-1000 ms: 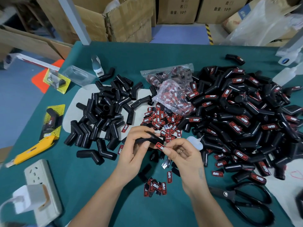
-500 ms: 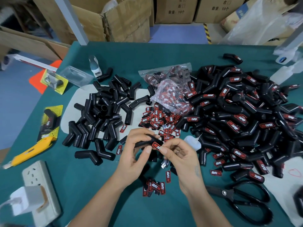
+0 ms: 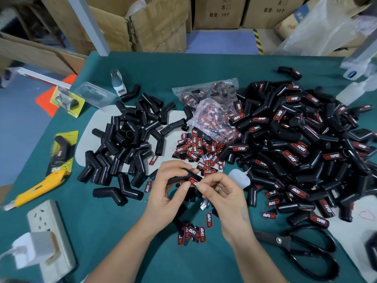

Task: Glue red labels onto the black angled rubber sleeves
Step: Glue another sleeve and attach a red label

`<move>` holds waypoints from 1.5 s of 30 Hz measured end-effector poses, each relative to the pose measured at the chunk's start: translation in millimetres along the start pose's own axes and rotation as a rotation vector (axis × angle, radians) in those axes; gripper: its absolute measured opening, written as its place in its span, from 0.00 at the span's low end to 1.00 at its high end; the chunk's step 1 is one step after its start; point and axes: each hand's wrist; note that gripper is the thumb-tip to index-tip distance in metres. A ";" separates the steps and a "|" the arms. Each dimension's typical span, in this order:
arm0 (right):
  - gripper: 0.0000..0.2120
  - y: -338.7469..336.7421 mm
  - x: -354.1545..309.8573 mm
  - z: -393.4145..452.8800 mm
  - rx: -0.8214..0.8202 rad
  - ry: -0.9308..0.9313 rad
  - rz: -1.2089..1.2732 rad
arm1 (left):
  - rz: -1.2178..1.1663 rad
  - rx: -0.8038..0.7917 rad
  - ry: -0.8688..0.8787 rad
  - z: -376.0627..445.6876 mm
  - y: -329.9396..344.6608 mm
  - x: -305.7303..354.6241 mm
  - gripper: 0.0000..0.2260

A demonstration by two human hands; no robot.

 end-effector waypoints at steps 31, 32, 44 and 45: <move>0.06 -0.6 -10.0 -2.5 -0.110 0.105 -0.014 | -0.070 -0.021 -0.171 2.7 -8.6 -1.4 0.16; 0.07 -0.2 -9.8 -2.4 -0.113 0.111 -0.026 | -0.069 -0.025 -0.166 2.9 -8.2 -1.1 0.15; 0.07 -0.2 -7.9 -1.1 -0.133 0.207 -0.015 | -0.075 -0.073 -0.140 1.4 -7.5 -2.9 0.18; 0.07 -0.1 -7.8 -0.9 -0.129 0.207 -0.011 | -0.074 -0.076 -0.142 1.2 -7.1 -3.1 0.18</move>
Point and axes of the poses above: each hand's wrist, its own z-axis towards the middle knuckle, its own y-axis out of the palm, x = y × z, and after that the axes turned 12 degrees about z, right-handed
